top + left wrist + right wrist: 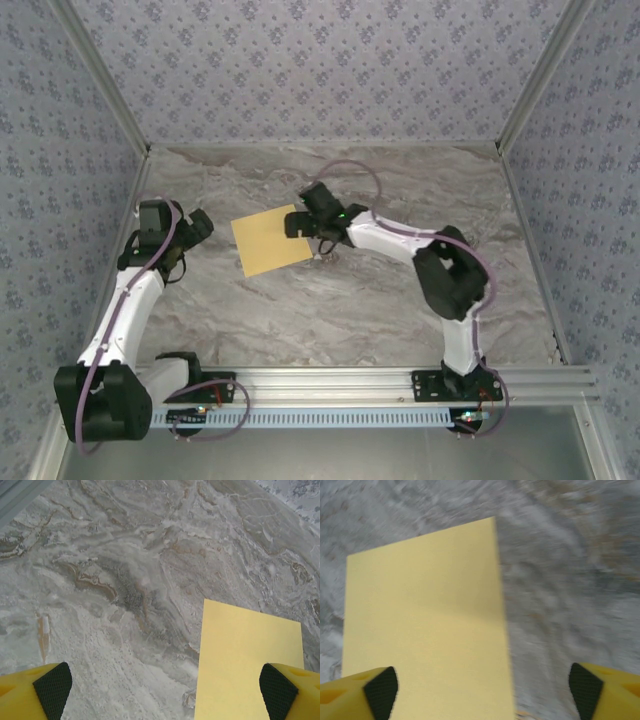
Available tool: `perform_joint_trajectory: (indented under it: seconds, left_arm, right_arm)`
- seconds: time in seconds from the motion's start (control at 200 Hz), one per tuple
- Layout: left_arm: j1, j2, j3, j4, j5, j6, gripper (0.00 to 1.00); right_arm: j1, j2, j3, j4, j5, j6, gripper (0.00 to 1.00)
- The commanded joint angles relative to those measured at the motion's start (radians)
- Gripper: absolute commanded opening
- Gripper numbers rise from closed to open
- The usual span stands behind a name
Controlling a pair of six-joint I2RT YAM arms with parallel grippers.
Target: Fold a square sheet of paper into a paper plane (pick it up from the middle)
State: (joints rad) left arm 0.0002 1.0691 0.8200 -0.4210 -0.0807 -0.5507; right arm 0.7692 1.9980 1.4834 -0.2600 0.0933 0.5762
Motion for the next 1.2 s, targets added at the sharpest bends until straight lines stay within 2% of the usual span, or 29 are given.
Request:
perform_joint_trajectory:
  seconds: [0.0, 0.05, 0.095, 0.365, 0.475, 0.72, 0.919, 1.199]
  left_arm:
    - [0.003, -0.015, 0.005, -0.032, 0.028, -0.014, 0.99]
    - [0.002, -0.015, 0.005, -0.029, 0.029, -0.013, 0.99]
    - [0.003, -0.014, 0.005, -0.025, 0.029, -0.013, 0.99]
    - [0.003, -0.005, 0.002, -0.018, 0.038, -0.013, 0.99]
    - [0.003, 0.000, 0.002, -0.018, 0.036, -0.012, 0.99]
    - [0.003, 0.007, -0.004, -0.012, 0.039, -0.015, 0.99]
    - [0.003, 0.014, -0.001, -0.018, 0.041, -0.017, 0.99]
    - [0.002, 0.031, 0.002, -0.018, 0.068, -0.023, 0.99]
  right_arm:
    - [0.035, 0.103, 0.121, -0.077, -0.039, 0.070, 0.85]
    - [0.048, 0.154, 0.182, -0.096, -0.056, 0.069, 0.78]
    - [0.056, 0.198, 0.240, -0.120, -0.056, 0.070, 0.75]
    - [0.064, 0.397, 0.480, -0.230, -0.080, 0.089, 0.74]
    - [0.064, 0.432, 0.509, -0.278, -0.082, 0.091, 0.74]
    - [0.057, 0.431, 0.456, -0.379, -0.058, 0.080, 0.74]
    - [0.055, 0.326, 0.254, -0.396, -0.011, 0.061, 0.74]
    - [0.044, 0.001, -0.297, -0.356, 0.132, -0.100, 0.75]
